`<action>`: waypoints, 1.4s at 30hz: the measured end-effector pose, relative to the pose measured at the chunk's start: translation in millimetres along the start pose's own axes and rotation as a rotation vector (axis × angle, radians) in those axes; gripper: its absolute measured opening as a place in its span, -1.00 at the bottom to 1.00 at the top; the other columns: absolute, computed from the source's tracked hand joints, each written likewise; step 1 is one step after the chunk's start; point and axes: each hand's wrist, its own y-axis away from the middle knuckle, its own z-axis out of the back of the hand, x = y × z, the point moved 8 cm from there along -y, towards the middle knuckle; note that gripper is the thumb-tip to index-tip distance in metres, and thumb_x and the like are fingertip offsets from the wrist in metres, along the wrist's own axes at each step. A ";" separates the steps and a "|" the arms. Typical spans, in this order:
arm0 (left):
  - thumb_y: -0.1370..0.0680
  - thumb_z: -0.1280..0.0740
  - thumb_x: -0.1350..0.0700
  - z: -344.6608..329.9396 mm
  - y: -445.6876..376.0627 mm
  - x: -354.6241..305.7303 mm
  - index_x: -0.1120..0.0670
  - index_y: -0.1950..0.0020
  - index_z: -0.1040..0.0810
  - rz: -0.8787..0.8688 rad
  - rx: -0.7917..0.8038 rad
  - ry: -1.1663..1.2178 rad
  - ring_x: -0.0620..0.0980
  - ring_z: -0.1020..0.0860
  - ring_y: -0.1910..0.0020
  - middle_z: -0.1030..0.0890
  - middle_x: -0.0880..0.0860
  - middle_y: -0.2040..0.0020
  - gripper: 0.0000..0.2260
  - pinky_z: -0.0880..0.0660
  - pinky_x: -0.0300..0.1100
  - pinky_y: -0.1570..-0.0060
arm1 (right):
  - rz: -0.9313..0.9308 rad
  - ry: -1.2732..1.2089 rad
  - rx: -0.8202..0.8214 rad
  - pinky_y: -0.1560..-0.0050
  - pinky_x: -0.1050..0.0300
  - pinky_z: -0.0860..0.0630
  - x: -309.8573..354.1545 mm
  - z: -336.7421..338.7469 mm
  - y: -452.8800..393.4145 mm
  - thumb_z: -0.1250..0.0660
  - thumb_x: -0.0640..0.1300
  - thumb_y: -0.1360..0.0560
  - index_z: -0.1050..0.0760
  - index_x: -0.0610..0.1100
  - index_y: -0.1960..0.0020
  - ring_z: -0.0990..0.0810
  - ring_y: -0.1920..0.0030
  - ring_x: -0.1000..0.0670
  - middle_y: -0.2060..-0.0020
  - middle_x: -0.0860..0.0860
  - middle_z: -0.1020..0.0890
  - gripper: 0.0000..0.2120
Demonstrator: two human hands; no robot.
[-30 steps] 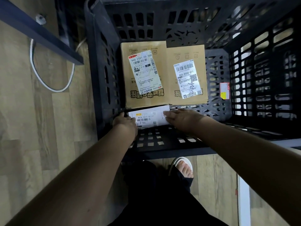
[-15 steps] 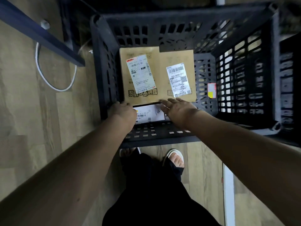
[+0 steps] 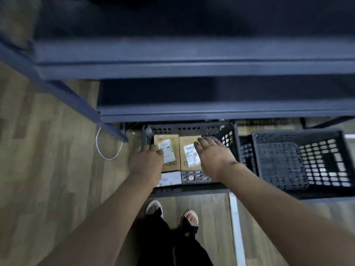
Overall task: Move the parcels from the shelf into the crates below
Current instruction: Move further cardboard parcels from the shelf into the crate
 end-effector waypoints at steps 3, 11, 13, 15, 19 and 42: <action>-0.57 -0.21 0.03 64.2 36.7 13.6 0.06 -0.36 -0.34 0.064 -0.096 0.072 0.09 -0.31 -0.33 -0.36 0.08 -0.34 -0.63 -0.23 -0.02 -0.33 | -0.021 -0.119 -0.117 -0.52 0.01 0.07 -6.3 57.3 46.7 -0.14 -0.21 -0.56 0.06 -0.17 -0.55 0.03 -0.53 -0.08 -0.53 -0.08 -0.03 -0.37; -0.62 -0.10 -0.04 194.2 151.7 32.6 0.00 -0.38 -0.34 0.153 -0.447 0.401 0.01 -0.30 -0.36 -0.32 0.00 -0.40 -0.65 -0.20 -0.11 -0.30 | 0.007 -0.310 -0.451 -0.48 0.11 -0.01 -1.8 164.3 166.6 -0.12 -0.12 -0.60 0.03 -0.18 -0.55 -0.01 -0.52 -0.06 -0.54 -0.09 -0.02 -0.41; -0.62 -0.12 -0.04 206.9 178.7 38.6 0.00 -0.40 -0.34 0.180 -0.507 0.485 0.00 -0.26 -0.40 -0.30 0.01 -0.44 -0.64 -0.17 -0.12 -0.34 | 0.018 -0.350 -0.525 -0.48 0.13 -0.01 1.9 179.7 190.6 -0.11 -0.10 -0.61 0.01 -0.19 -0.55 -0.03 -0.52 -0.06 -0.54 -0.09 -0.03 -0.43; -0.61 -0.15 -0.02 216.0 205.2 45.0 0.01 -0.41 -0.35 0.200 -0.556 0.552 0.00 -0.24 -0.42 -0.30 0.01 -0.45 -0.63 -0.14 -0.11 -0.37 | 0.024 -0.396 -0.589 -0.47 0.16 0.00 5.7 191.7 213.1 -0.11 -0.09 -0.62 -0.01 -0.19 -0.55 -0.04 -0.52 -0.04 -0.54 -0.08 -0.06 -0.44; -0.61 -0.18 0.00 230.8 238.8 58.1 0.05 -0.42 -0.36 0.222 -0.620 0.603 0.02 -0.24 -0.43 -0.31 0.03 -0.44 -0.62 -0.16 -0.06 -0.39 | 0.031 -0.477 -0.693 -0.47 0.20 0.01 10.2 211.7 244.0 -0.17 -0.10 -0.61 -0.03 -0.17 -0.55 -0.04 -0.52 -0.01 -0.53 -0.06 -0.10 -0.42; -0.61 -0.19 0.00 414.6 181.5 204.1 0.03 -0.42 -0.34 -0.105 -0.949 0.484 0.00 -0.35 -0.31 -0.39 -0.03 -0.36 -0.62 -0.26 -0.11 -0.26 | -0.170 -0.463 -1.197 -0.39 0.15 -0.20 6.1 420.0 227.5 -0.31 -0.19 -0.51 -0.27 -0.25 -0.46 -0.30 -0.41 -0.10 -0.41 -0.12 -0.36 -0.46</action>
